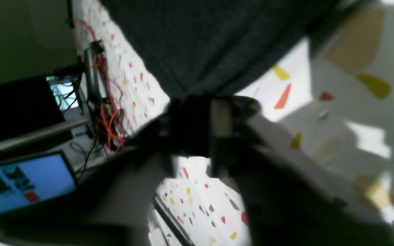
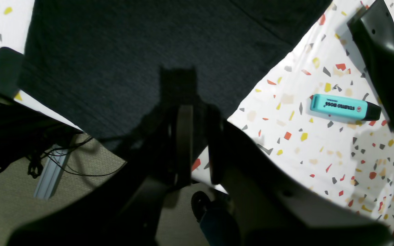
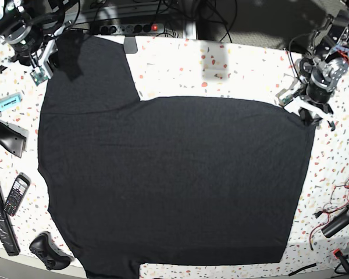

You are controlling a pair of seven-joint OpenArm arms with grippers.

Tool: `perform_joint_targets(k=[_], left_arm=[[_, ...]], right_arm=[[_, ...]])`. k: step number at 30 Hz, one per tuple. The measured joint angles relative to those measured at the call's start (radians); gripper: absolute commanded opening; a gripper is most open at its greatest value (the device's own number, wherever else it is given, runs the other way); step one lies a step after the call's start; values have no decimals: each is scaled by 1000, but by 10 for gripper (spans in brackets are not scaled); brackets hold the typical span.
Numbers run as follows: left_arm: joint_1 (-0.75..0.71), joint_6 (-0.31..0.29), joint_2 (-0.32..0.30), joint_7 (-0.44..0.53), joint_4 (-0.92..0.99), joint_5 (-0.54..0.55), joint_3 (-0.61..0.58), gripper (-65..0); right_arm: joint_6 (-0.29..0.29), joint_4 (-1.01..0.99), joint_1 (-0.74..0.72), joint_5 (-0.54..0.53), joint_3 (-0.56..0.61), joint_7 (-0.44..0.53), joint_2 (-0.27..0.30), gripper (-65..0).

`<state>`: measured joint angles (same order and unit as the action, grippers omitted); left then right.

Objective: Fold the T-shirt properly
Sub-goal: 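Move both grippers down to the shoulder corners of the black T-shirt, then grasp the shirt's shoulder corners with both grippers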

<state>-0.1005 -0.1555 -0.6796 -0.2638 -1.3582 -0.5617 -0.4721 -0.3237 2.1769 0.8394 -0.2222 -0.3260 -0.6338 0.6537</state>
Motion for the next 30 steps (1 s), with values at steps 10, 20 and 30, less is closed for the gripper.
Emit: perform_joint_targets(k=[10, 20, 30], left_arm=[[5, -1, 0, -85, -3, 77, 0, -650], [5, 2, 1, -107, -5, 79, 0, -650], [7, 5, 6, -129, -5, 76, 0, -650]], right_arm=[[0, 0, 0, 32, 0, -23, 1, -562], [-71, 0, 8, 229, 1, -62, 89, -333], [-78, -166, 9, 423, 17, 86, 121, -336]])
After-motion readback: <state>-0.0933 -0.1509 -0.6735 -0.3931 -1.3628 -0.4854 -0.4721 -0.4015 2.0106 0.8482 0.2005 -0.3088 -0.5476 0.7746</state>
